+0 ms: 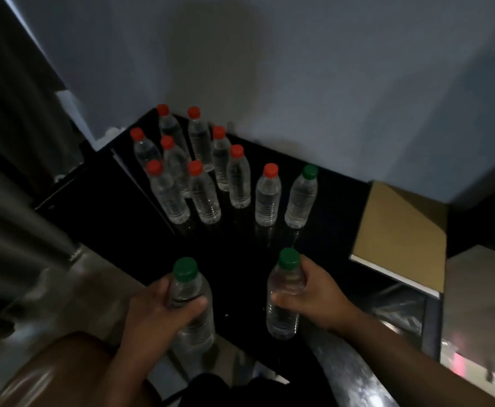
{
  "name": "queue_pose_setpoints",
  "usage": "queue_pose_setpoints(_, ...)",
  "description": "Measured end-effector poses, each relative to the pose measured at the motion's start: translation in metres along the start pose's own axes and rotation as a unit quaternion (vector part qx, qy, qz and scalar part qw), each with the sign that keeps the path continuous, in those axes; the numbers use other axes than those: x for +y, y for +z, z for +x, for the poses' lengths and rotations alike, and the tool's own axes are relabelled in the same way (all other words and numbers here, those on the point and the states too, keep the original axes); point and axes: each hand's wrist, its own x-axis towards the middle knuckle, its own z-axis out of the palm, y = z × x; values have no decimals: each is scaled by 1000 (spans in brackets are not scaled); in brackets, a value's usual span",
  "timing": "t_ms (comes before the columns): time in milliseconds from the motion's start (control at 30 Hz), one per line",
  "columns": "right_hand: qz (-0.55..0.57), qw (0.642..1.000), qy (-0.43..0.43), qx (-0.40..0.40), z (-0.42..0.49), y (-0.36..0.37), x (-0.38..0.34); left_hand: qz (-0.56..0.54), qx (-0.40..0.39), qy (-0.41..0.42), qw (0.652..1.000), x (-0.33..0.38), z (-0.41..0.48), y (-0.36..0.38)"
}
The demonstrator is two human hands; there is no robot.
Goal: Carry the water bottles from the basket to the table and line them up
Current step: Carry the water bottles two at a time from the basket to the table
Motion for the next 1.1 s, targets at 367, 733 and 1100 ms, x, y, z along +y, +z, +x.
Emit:
queue_pose_setpoints(367, -58, 990, 52, 119, 39, -24, 0, 44, -59, 36, 997, 27, 109, 65)
queue_pose_setpoints(733, -73, 981, 58, 168, 77, -44, 7, 124, -139, 107, 977, 46, 162, 114)
queue_pose_setpoints(1100, -43, 987, 55, 144, 70, -37, 47, 98, -149, 84, 980, 29, 174, 122)
